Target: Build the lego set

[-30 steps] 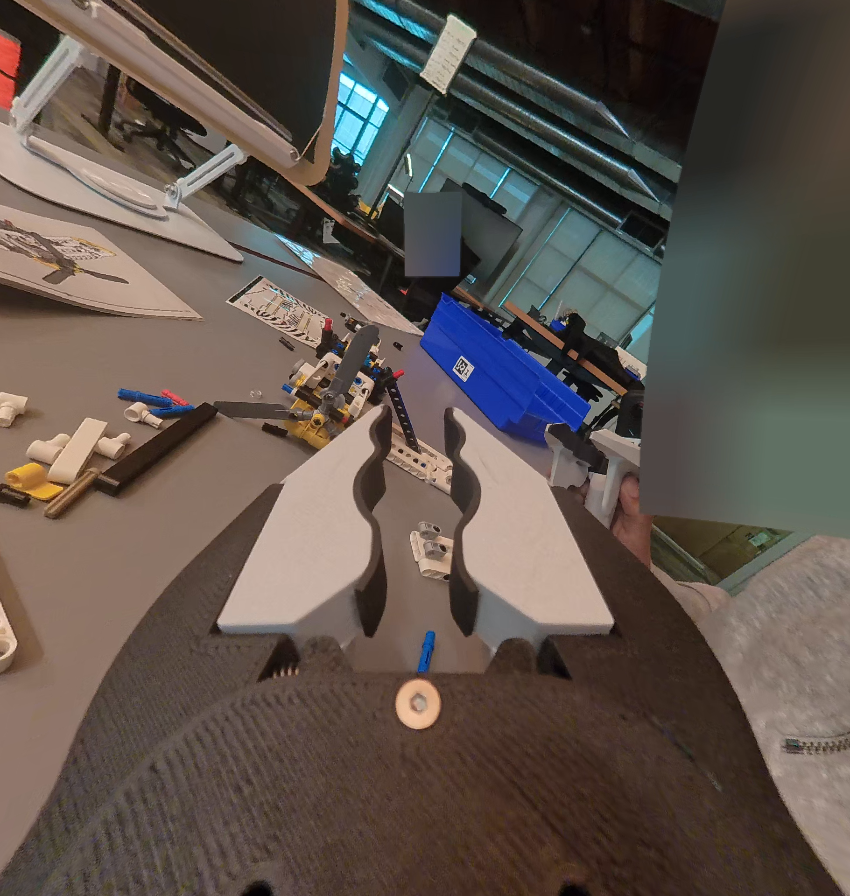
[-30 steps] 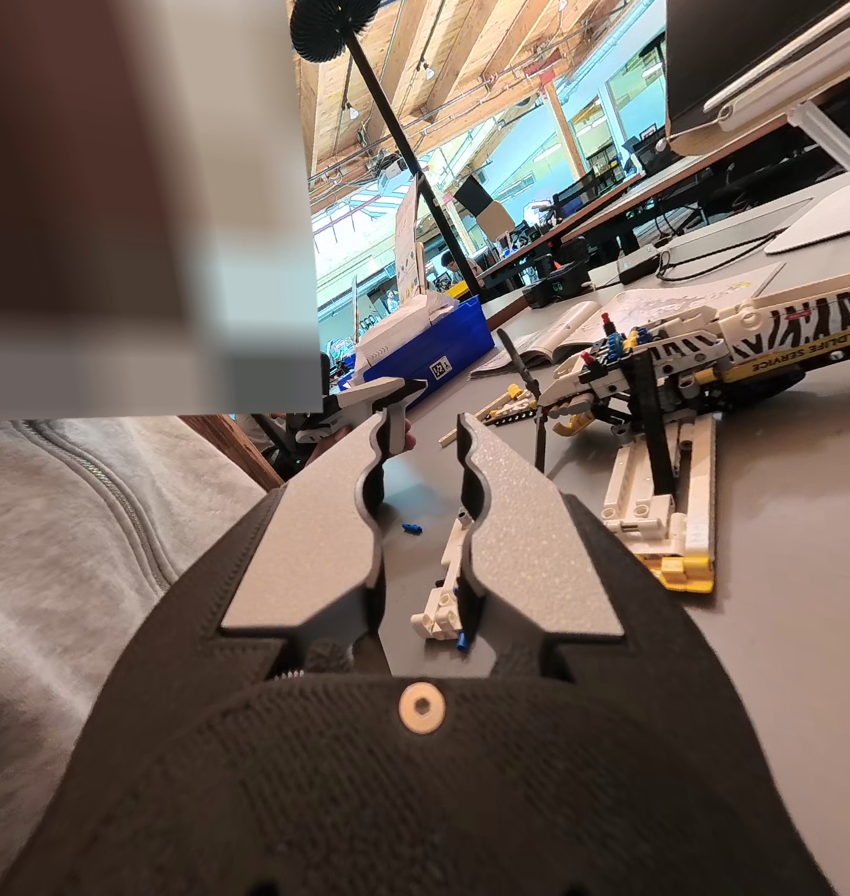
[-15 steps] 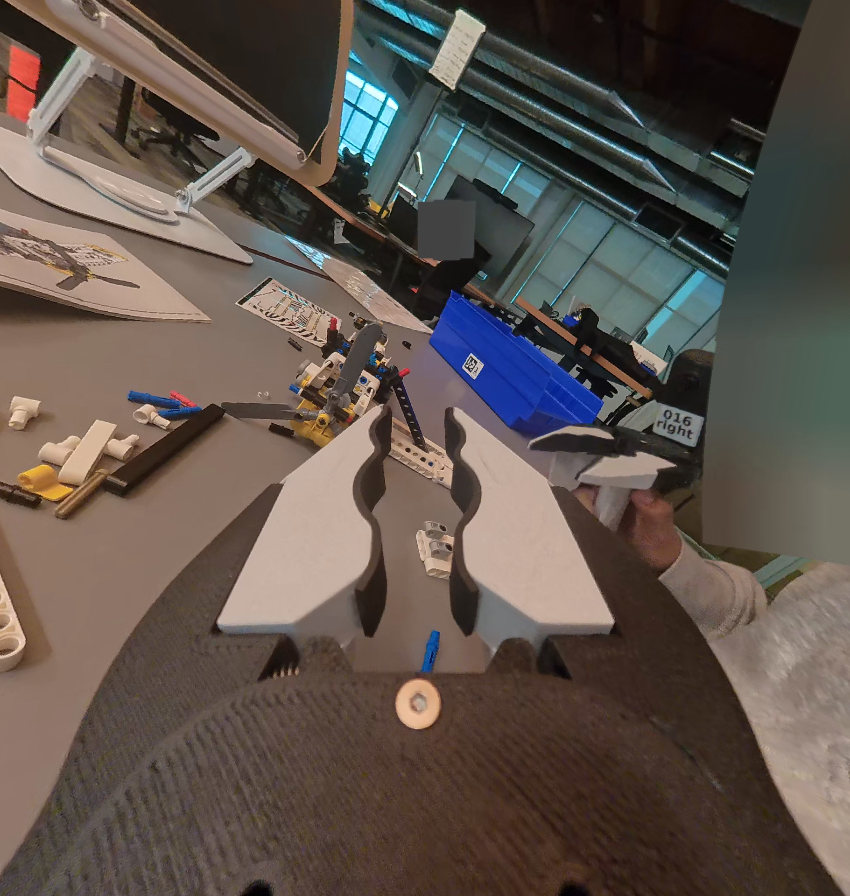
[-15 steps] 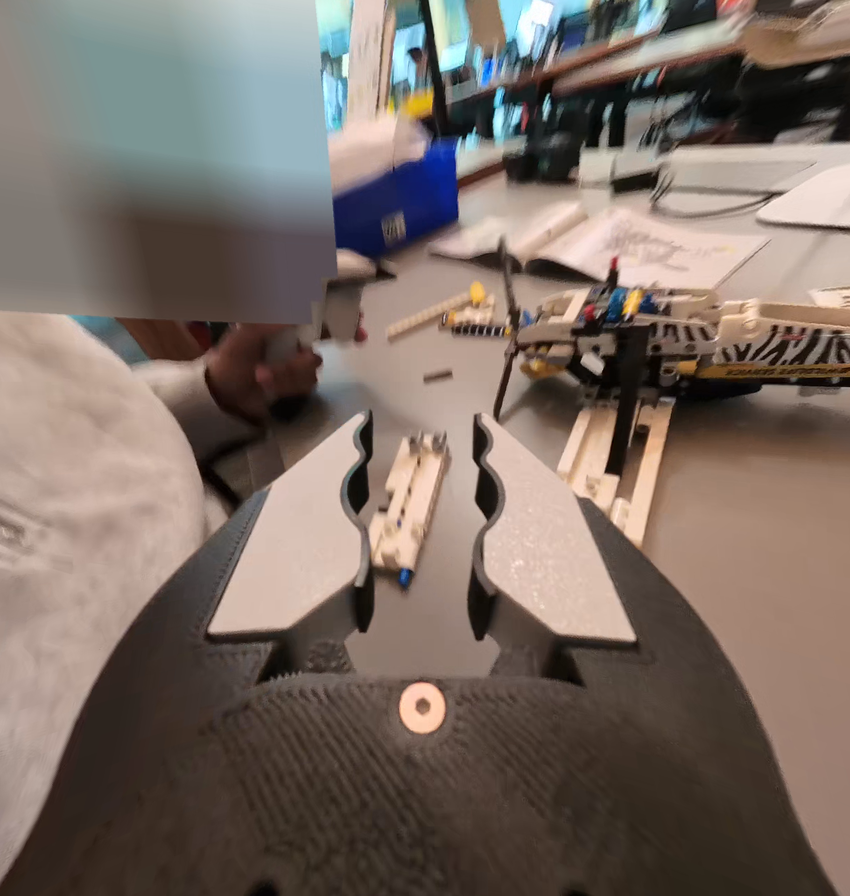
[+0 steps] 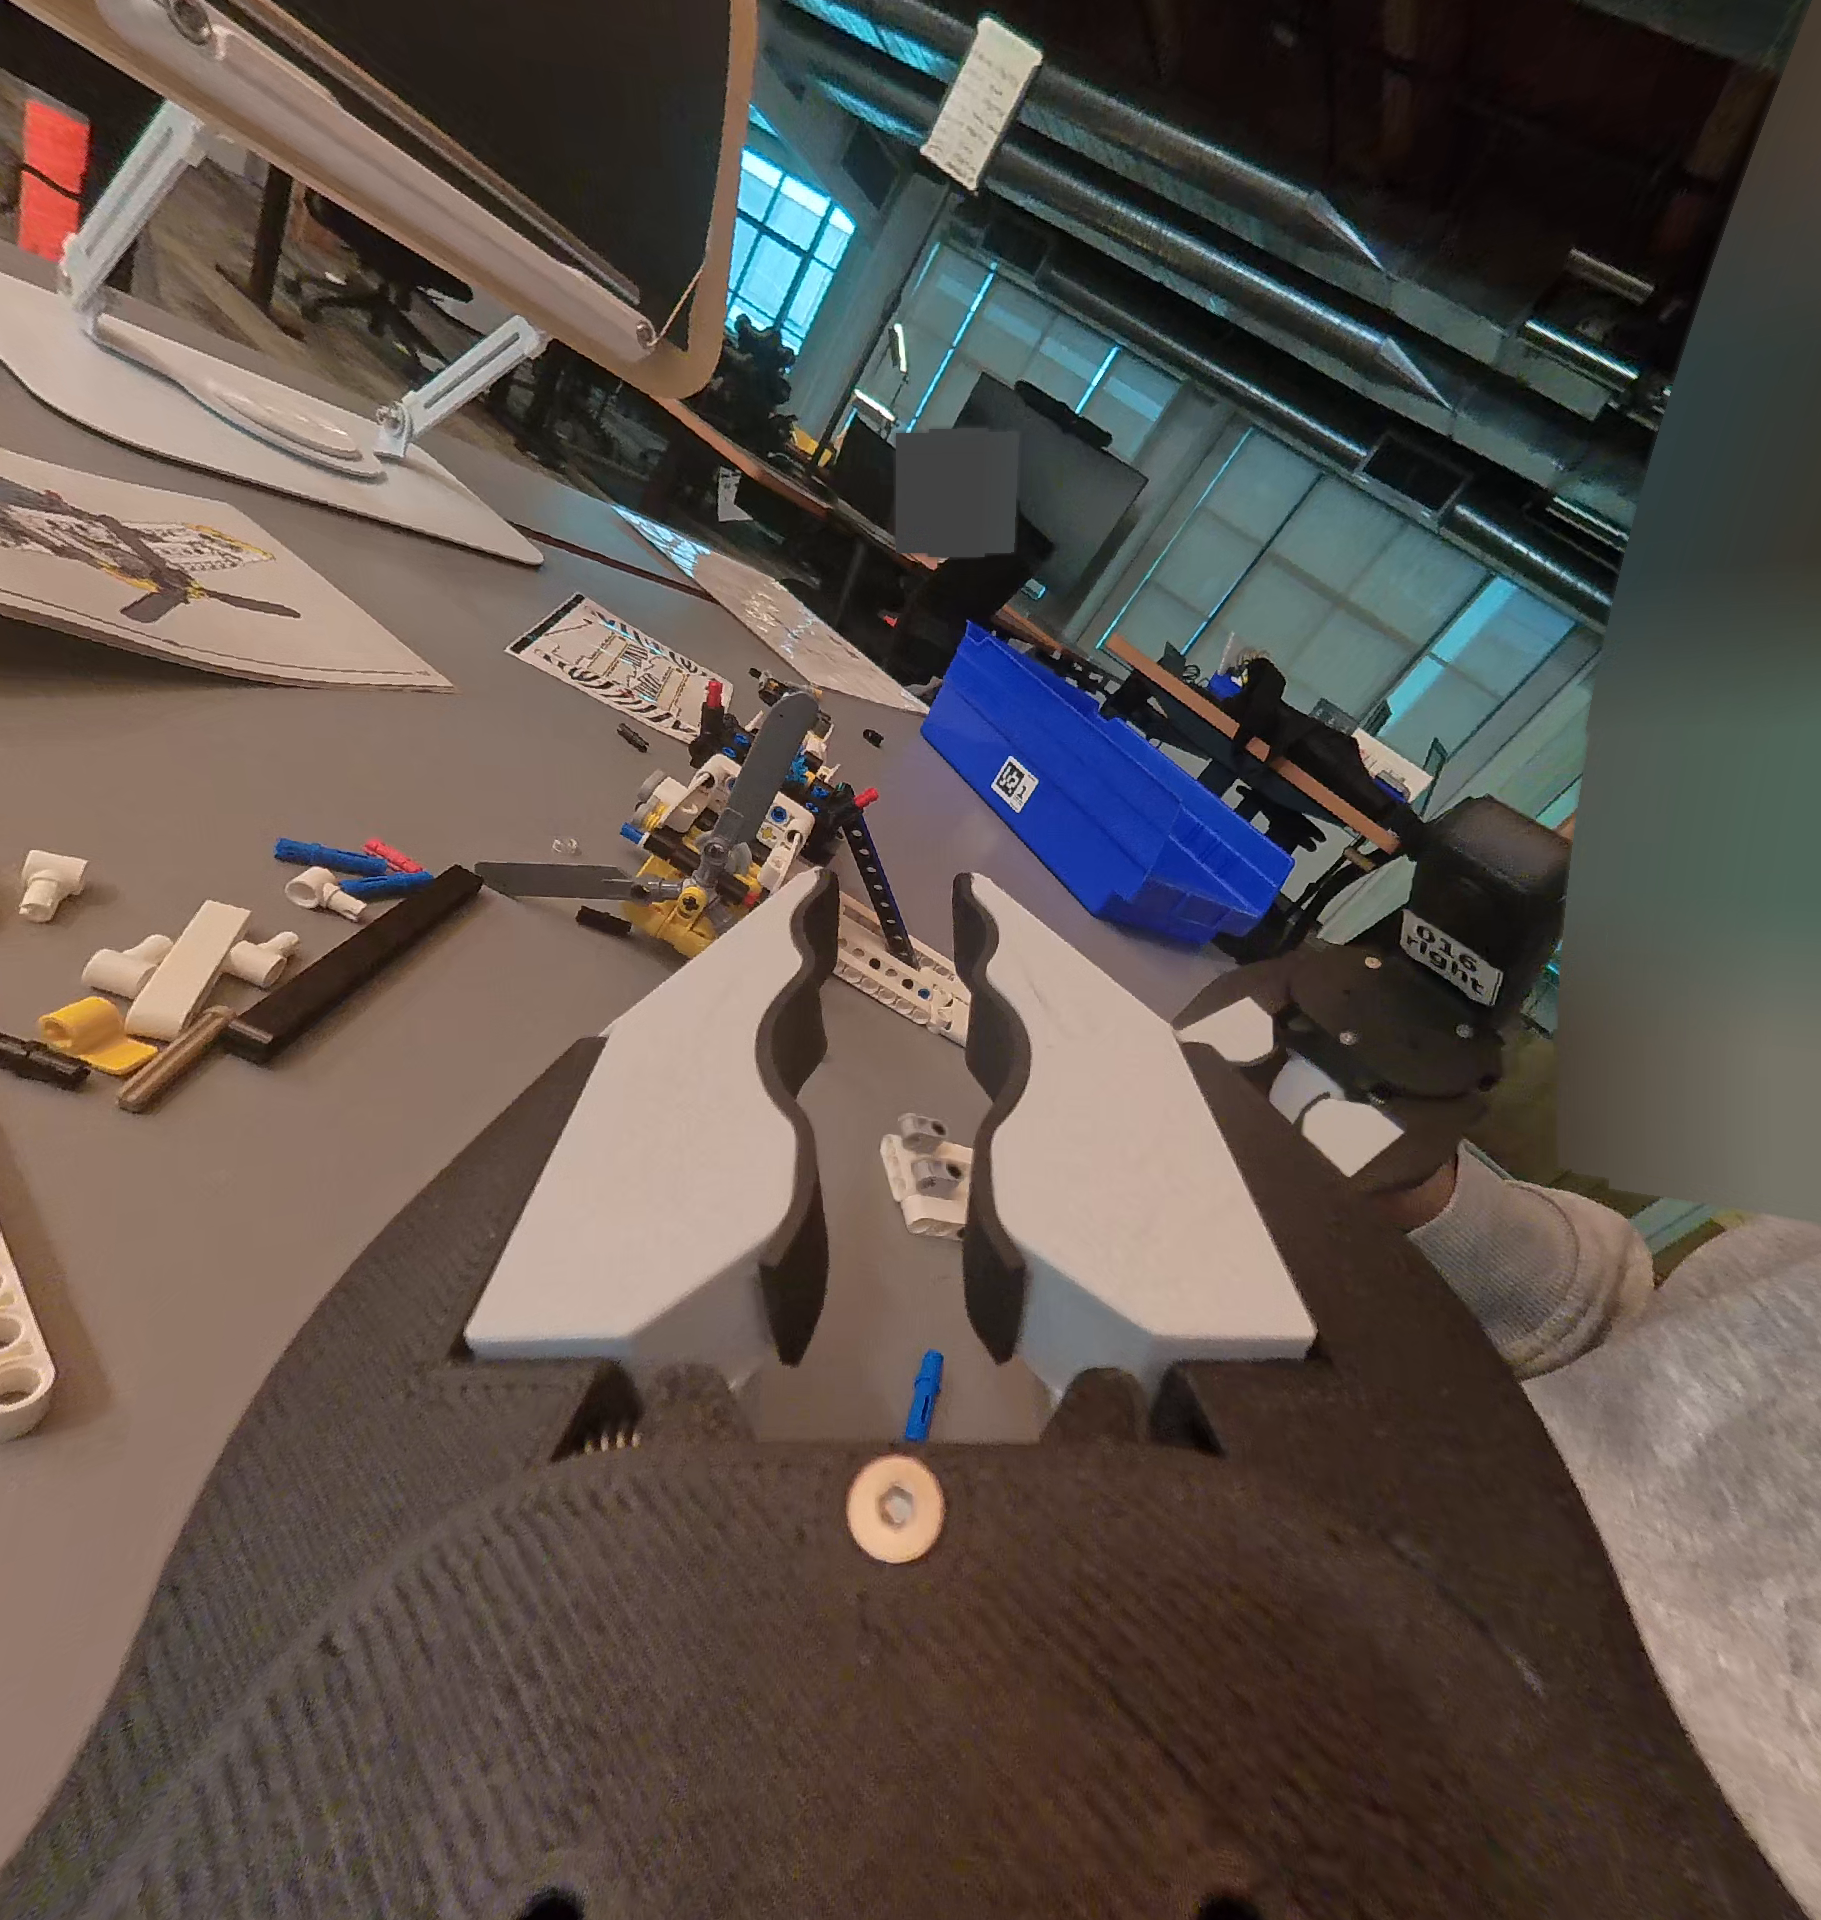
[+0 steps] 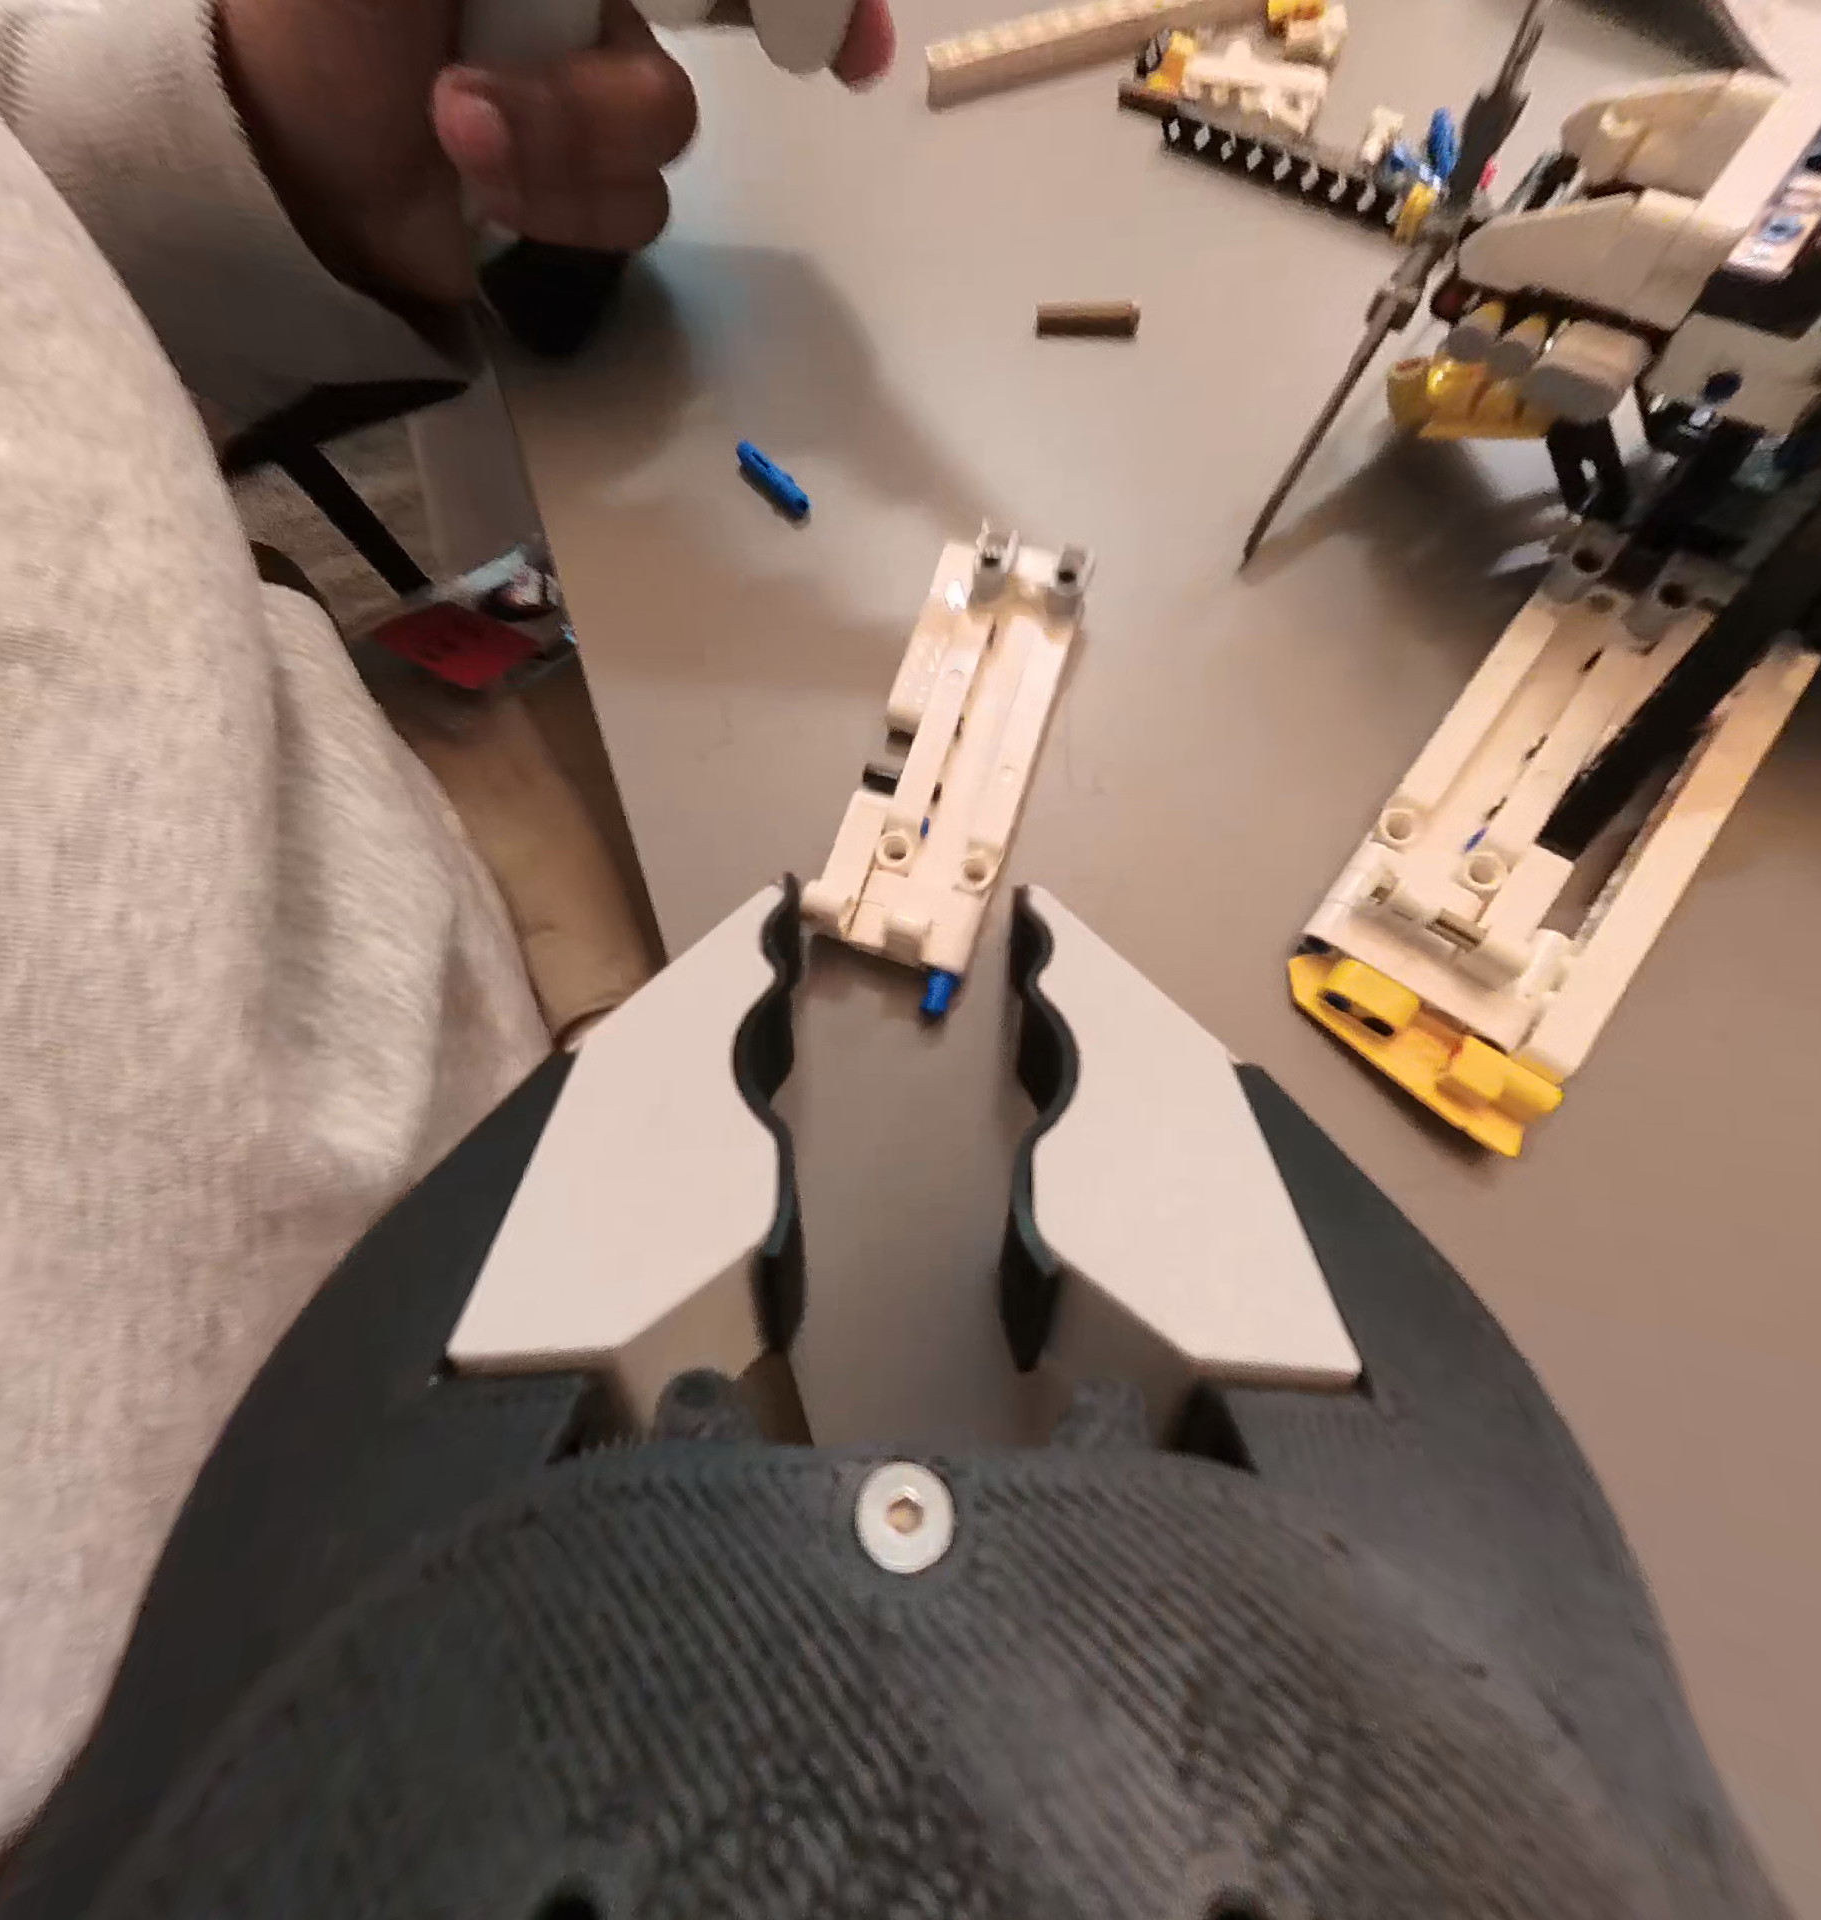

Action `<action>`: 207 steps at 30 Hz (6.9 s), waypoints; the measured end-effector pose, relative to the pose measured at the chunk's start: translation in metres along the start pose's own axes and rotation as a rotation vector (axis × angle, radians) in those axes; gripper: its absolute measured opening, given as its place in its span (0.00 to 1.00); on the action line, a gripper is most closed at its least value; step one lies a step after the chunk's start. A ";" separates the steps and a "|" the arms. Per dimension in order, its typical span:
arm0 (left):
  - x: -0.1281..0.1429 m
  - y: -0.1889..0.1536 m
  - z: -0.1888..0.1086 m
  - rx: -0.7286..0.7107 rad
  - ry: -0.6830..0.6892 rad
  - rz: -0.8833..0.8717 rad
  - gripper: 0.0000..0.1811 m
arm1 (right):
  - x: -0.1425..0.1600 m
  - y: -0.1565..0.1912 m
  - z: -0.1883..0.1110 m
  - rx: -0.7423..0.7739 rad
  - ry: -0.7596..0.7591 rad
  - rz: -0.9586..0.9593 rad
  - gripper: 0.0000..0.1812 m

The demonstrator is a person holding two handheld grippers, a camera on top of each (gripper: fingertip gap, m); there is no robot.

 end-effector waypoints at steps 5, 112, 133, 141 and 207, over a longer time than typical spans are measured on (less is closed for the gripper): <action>0.000 0.000 0.000 0.003 0.001 -0.002 0.11 | -0.001 -0.007 0.009 0.071 0.043 0.008 0.18; 0.117 -0.068 -0.002 0.090 0.802 0.209 0.01 | -0.020 0.022 -0.034 0.155 -0.325 -0.069 0.01; 0.155 -0.094 0.010 0.114 0.970 0.335 0.01 | -0.007 0.055 -0.042 -0.111 -0.377 -0.111 0.05; 0.158 -0.093 0.007 0.128 0.977 0.323 0.01 | -0.009 0.062 -0.036 -0.139 -0.371 -0.128 0.05; 0.140 -0.025 0.015 -0.180 0.814 0.447 0.05 | -0.001 0.008 -0.005 -0.153 -0.029 0.486 0.02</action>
Point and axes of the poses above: each gripper's, where its closed fingertips meet, z out along the fingers, x out of its underside, y = z × x across the jaws, the point moved 3 cm from there along -z, back along the fingers, and after that the axes turned 13 degrees about -z, right-handed, at the moved point
